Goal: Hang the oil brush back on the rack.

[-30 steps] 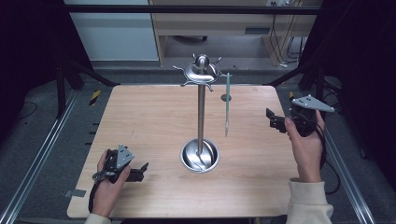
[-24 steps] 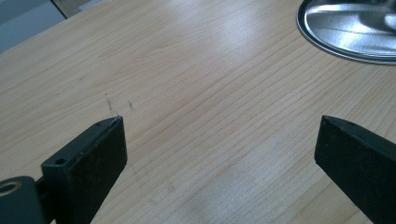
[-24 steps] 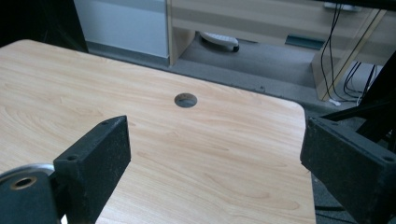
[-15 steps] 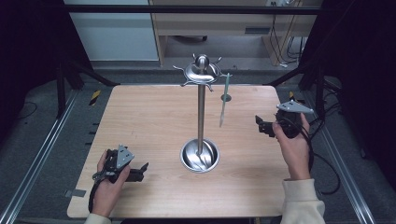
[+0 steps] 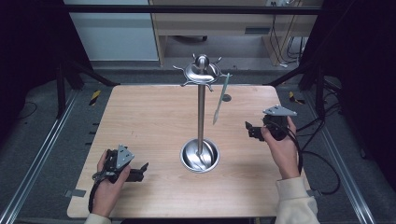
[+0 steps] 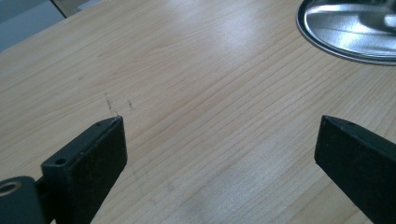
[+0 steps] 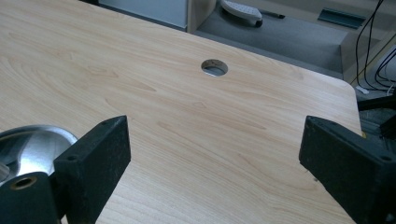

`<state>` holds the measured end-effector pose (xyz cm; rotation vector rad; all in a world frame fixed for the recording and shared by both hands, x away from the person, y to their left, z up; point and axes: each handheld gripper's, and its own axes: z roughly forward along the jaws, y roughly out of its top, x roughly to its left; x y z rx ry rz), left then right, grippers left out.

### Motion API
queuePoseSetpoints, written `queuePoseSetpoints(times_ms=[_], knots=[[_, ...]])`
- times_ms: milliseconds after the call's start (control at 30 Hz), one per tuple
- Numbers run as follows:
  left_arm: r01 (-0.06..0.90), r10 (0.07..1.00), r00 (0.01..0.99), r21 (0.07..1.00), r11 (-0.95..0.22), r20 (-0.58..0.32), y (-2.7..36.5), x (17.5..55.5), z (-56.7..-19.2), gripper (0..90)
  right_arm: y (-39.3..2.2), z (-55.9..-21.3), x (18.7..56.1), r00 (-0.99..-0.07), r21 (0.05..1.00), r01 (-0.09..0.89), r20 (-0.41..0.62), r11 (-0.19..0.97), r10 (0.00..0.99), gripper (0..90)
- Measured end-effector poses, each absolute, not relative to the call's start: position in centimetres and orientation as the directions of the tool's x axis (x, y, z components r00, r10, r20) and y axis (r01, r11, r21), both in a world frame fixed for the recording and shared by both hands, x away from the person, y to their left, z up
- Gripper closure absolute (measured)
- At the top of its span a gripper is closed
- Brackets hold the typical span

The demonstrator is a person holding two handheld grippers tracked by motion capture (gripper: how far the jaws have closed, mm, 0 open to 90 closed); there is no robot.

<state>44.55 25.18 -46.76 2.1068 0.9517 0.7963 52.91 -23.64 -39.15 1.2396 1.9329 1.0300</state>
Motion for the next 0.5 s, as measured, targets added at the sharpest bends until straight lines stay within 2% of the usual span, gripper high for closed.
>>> queuePoseSetpoints(times_ms=[500], knots=[[0.382,0.800,0.547,0.776,-0.502,0.248,25.1,44.5,-46.8,2.0,-22.3,-41.4,53.6,-0.399,0.845,0.452,-0.095,0.286,0.912,10.1]])
